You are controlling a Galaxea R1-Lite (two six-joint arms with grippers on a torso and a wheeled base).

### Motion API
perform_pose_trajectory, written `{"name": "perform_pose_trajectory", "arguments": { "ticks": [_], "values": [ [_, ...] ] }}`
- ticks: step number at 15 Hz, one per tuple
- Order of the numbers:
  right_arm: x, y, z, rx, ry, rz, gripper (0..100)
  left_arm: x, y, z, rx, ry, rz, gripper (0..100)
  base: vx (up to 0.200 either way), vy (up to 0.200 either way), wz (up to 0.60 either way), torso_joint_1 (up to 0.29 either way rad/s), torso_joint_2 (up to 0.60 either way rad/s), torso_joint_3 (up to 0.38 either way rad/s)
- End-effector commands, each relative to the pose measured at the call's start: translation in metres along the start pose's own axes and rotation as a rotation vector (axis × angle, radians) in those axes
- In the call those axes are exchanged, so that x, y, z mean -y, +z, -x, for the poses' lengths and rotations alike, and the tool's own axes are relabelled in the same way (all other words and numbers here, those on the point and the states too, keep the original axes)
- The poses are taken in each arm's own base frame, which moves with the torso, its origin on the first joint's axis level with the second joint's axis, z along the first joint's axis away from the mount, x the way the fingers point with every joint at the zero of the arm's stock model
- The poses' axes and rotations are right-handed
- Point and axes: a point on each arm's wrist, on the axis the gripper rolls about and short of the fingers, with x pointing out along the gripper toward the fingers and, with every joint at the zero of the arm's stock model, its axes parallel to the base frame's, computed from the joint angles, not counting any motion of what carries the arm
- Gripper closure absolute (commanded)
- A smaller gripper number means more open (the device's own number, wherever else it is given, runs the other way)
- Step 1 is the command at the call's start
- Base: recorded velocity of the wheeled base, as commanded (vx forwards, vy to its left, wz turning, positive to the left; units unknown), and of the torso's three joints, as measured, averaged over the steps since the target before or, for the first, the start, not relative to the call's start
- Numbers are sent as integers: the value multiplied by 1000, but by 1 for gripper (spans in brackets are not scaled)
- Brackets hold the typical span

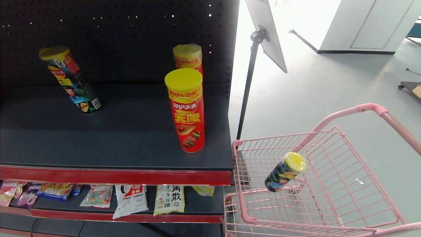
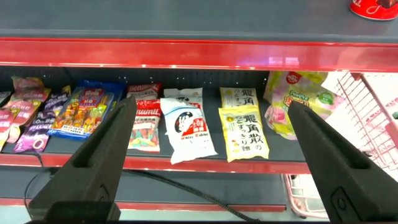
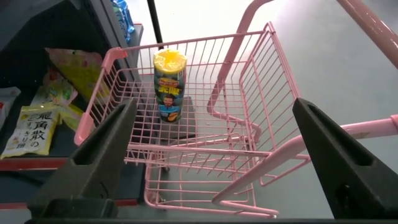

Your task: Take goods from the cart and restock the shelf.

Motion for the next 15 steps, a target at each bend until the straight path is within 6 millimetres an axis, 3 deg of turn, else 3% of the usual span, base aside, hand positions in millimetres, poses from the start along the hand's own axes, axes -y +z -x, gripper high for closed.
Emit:
{"name": "perform_pose_trajectory", "arguments": {
  "ticks": [1, 15],
  "values": [
    [0, 0, 0, -1, 0, 0, 0, 0, 0, 0, -2, 1, 0, 0, 0, 0, 0, -119, 305, 159],
    [0, 0, 0, -5, -3, 0, 0, 0, 0, 0, -2, 1, 0, 0, 0, 0, 0, -154, 363, 210]
  ]
}}
